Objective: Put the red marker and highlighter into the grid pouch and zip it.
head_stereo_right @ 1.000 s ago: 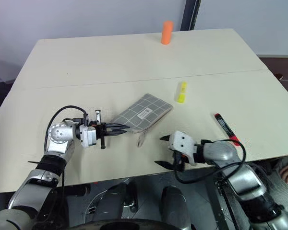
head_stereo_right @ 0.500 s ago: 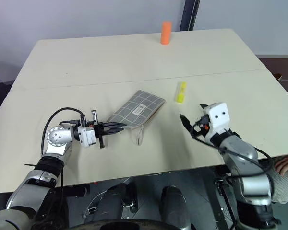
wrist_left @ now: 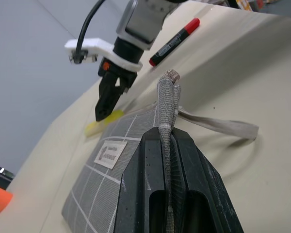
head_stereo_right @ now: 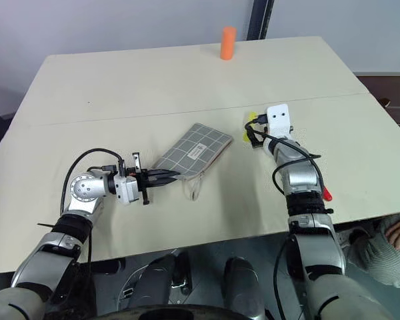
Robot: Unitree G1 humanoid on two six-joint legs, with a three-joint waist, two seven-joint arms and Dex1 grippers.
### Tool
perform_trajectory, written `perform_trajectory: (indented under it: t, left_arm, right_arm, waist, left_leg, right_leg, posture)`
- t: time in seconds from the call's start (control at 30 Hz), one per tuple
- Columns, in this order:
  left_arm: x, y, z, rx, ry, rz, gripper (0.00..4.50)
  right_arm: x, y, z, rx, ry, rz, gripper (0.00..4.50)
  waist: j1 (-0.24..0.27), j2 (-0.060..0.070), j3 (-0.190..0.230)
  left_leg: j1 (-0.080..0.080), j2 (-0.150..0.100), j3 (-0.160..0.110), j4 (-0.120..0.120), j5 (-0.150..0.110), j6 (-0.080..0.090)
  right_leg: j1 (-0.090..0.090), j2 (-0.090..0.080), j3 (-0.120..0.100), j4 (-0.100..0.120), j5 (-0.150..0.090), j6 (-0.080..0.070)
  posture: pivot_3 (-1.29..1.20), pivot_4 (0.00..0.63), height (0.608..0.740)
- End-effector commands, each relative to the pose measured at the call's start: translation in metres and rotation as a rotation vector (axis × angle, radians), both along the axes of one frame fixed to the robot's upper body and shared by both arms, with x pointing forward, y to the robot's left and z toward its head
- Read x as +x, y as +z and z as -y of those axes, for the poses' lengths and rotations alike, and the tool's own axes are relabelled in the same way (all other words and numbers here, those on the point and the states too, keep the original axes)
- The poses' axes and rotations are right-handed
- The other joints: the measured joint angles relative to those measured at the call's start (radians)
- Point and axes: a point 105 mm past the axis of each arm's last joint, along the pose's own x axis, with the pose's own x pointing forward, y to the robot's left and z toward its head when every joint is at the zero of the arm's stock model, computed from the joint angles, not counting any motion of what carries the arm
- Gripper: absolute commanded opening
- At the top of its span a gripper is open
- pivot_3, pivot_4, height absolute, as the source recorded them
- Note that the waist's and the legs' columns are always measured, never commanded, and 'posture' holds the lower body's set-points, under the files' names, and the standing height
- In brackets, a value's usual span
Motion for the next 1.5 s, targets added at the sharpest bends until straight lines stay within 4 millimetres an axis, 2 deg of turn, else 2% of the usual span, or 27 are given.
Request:
perform_trajectory:
  t: [0.03,0.17,0.43,0.6,0.73,0.83,0.87,0.97,1.03,1.07,1.17,1.23,1.37,1.5]
  left_arm:
    - [-0.004,0.006,-0.003,-0.004,0.004,0.041,0.0]
    - [-0.006,0.004,-0.005,0.002,0.01,0.04,0.0]
    - [-0.006,0.005,-0.002,0.0,0.01,0.046,0.0]
    - [-0.006,0.004,0.0,0.003,0.001,0.048,0.0]
    - [-0.005,0.004,0.001,0.007,-0.004,0.048,0.0]
    - [-0.005,0.004,0.002,0.005,-0.005,0.049,0.0]
    - [-0.005,0.005,0.002,-0.001,-0.003,0.048,0.0]
    - [-0.002,0.011,0.001,-0.051,0.02,0.033,0.0]
    - [-0.001,0.015,0.0,-0.072,0.027,0.028,0.0]
    - [0.0,0.018,-0.001,-0.089,0.031,0.017,0.0]
    - [0.001,0.023,-0.002,-0.116,0.032,-0.008,0.0]
    - [0.001,0.024,-0.002,-0.118,0.03,-0.012,0.0]
    - [0.003,0.026,0.001,-0.133,0.018,-0.013,0.0]
    - [0.004,0.029,0.005,-0.14,0.004,-0.01,0.0]
  right_arm:
    - [0.006,0.004,-0.005,0.042,0.011,0.007,4.46]
    - [0.006,0.005,-0.013,0.063,0.044,0.013,4.46]
    - [-0.005,-0.011,-0.034,0.064,0.079,-0.076,4.46]
    - [-0.005,-0.019,-0.013,0.084,-0.023,-0.1,4.46]
    - [-0.007,-0.02,-0.008,0.099,-0.042,-0.105,2.69]
    - [-0.01,-0.019,-0.005,0.083,-0.038,-0.096,1.09]
    - [-0.013,-0.015,-0.004,0.093,-0.021,-0.079,0.89]
    - [-0.03,0.006,-0.012,0.094,0.13,0.017,0.92]
    - [-0.048,0.02,-0.015,0.091,0.228,0.079,0.92]
    - [-0.063,0.027,-0.016,0.078,0.304,0.104,0.92]
    - [-0.104,0.031,-0.016,-0.027,0.48,0.12,0.92]
    - [-0.122,0.027,-0.014,-0.068,0.54,0.099,0.92]
    - [-0.145,0.018,-0.019,-0.113,0.624,0.048,0.92]
    - [-0.141,0.015,-0.025,-0.098,0.606,0.037,0.92]
  waist:
    - [-0.001,0.0,0.0]
    - [-0.001,0.0,0.0]
    - [0.0,0.0,0.0]
    - [0.003,0.0,0.0]
    - [0.004,0.0,0.0]
    - [0.003,0.0,0.0]
    - [0.003,0.0,0.0]
    - [0.008,0.0,0.0]
    - [0.009,0.0,0.0]
    - [0.008,0.0,0.0]
    - [0.01,0.001,0.0]
    - [0.01,0.0,0.0]
    - [0.006,0.0,0.0]
    - [0.008,0.0,0.0]
  left_leg:
    - [0.001,0.0,0.0,0.0,0.0,0.0]
    - [0.001,0.001,0.0,0.0,-0.003,0.004]
    - [0.001,0.001,0.002,-0.001,-0.002,0.003]
    - [0.001,0.001,0.003,-0.001,-0.002,0.002]
    - [0.001,0.001,0.003,-0.001,-0.002,0.002]
    - [0.001,0.001,0.003,-0.001,-0.002,0.002]
    - [0.001,0.001,0.004,-0.001,-0.002,0.002]
    - [0.0,0.001,0.004,-0.001,-0.003,0.003]
    - [-0.001,0.001,0.004,-0.001,-0.003,0.004]
    - [-0.002,0.001,0.004,-0.001,-0.003,0.004]
    - [-0.002,0.001,0.004,-0.001,-0.004,0.006]
    - [-0.001,0.001,0.004,-0.001,-0.005,0.007]
    - [0.001,0.002,0.004,-0.001,-0.006,0.005]
    - [0.002,0.002,0.004,0.001,-0.006,0.004]
  right_leg:
    - [0.0,0.0,0.0,0.0,0.0,0.0]
    - [0.0,0.0,0.001,0.001,0.0,0.0]
    - [-0.002,-0.001,0.002,0.001,0.0,0.0]
    - [-0.003,-0.001,0.003,0.001,0.0,0.0]
    - [-0.005,-0.001,0.003,0.001,0.0,-0.001]
    - [-0.004,-0.001,0.003,0.001,0.0,-0.001]
    - [-0.004,-0.001,0.003,0.001,0.0,-0.001]
    - [-0.004,-0.001,0.003,0.001,0.0,0.0]
    - [-0.005,-0.001,0.003,0.001,0.0,0.0]
    - [-0.006,-0.002,0.003,0.001,0.0,0.0]
    - [-0.006,-0.002,0.003,0.001,0.0,0.0]
    - [-0.005,-0.002,0.003,0.0,0.0,0.0]
    - [-0.004,-0.001,0.003,-0.001,-0.002,-0.004]
    - [-0.006,-0.001,0.003,-0.001,-0.002,-0.005]
  posture:
    - [0.0,0.15,0.74]
    - [0.0,0.15,0.74]
    - [0.0,0.15,0.74]
    - [0.0,0.15,0.74]
    - [0.0,0.15,0.74]
    - [0.0,0.15,0.74]
    - [0.0,0.15,0.74]
    - [0.0,0.15,0.74]
    - [0.0,0.15,0.74]
    - [0.0,0.15,0.74]
    - [0.0,0.15,0.74]
    - [0.0,0.15,0.74]
    - [0.0,0.15,0.74]
    - [0.0,0.15,0.74]
